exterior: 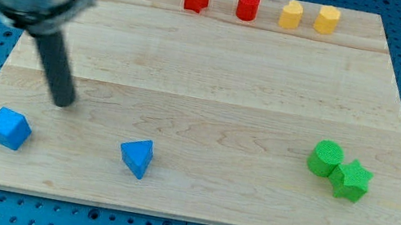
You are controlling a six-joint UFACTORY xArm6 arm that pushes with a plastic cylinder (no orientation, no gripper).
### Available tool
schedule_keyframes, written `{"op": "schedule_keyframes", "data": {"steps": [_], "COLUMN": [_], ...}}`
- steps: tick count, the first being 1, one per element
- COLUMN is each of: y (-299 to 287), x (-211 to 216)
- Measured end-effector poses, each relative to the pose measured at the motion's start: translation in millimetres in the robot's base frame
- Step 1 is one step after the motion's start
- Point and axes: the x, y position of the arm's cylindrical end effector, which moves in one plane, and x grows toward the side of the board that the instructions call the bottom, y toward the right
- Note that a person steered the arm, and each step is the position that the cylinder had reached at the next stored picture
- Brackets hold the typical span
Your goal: Push the blue triangle into the blue cube
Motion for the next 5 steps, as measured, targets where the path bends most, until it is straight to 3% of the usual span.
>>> {"op": "schedule_keyframes", "data": {"steps": [1,2,5], "y": [-74.1,-87.1,-58.8], "x": [2.5,7.8,79.5]}}
